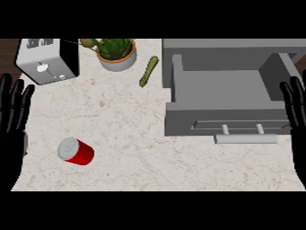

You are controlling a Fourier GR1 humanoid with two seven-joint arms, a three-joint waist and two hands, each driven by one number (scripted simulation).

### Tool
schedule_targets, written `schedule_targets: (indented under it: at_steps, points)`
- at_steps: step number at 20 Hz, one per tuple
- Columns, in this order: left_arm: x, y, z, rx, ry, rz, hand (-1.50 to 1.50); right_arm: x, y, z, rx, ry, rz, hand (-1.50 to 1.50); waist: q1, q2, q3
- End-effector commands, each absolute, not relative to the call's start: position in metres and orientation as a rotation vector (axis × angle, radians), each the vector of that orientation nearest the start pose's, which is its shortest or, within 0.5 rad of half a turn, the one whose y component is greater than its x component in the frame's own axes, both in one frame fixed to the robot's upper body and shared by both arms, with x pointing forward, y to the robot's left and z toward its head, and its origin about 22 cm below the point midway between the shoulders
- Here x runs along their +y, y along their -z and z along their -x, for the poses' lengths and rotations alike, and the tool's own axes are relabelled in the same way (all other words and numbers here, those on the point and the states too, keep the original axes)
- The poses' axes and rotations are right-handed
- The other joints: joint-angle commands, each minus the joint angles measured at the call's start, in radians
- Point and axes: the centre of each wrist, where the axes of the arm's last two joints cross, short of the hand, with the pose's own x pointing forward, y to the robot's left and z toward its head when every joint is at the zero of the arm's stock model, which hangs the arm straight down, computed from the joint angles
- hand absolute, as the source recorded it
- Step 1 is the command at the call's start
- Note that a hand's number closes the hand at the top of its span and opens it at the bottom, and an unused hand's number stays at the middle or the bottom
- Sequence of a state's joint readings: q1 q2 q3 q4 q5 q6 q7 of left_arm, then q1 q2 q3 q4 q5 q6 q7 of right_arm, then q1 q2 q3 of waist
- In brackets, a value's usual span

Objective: Pick up the can, place it into the drawer and close the drawer

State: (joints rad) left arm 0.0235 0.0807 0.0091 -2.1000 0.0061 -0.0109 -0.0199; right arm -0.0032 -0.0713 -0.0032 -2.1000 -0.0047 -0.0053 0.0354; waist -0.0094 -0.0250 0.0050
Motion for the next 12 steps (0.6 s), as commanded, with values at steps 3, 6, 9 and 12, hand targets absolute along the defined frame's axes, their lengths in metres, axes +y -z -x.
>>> schedule_targets:
  at_steps: [3, 6, 9, 12]
  points:
    - [0.275, -0.121, -0.169, -2.100, 0.148, 0.057, -1.50, -0.237, -0.120, -0.193, -2.100, -0.055, 0.048, -1.50, 0.015, 0.022, -0.005]
    - [0.303, -0.122, -0.162, -2.083, 0.224, 0.206, -1.50, -0.249, -0.116, -0.216, -2.093, -0.041, 0.055, -1.50, 0.024, 0.024, -0.006]
    - [0.319, -0.093, -0.150, -1.709, 0.066, 0.012, -1.50, -0.260, -0.093, -0.196, -1.812, 0.071, 0.163, -1.50, 0.019, 0.024, -0.005]
    - [0.334, -0.102, -0.149, -1.671, 0.041, 0.005, -1.50, -0.250, -0.110, -0.211, -1.795, 0.081, 0.163, -1.50, 0.018, 0.025, -0.006]
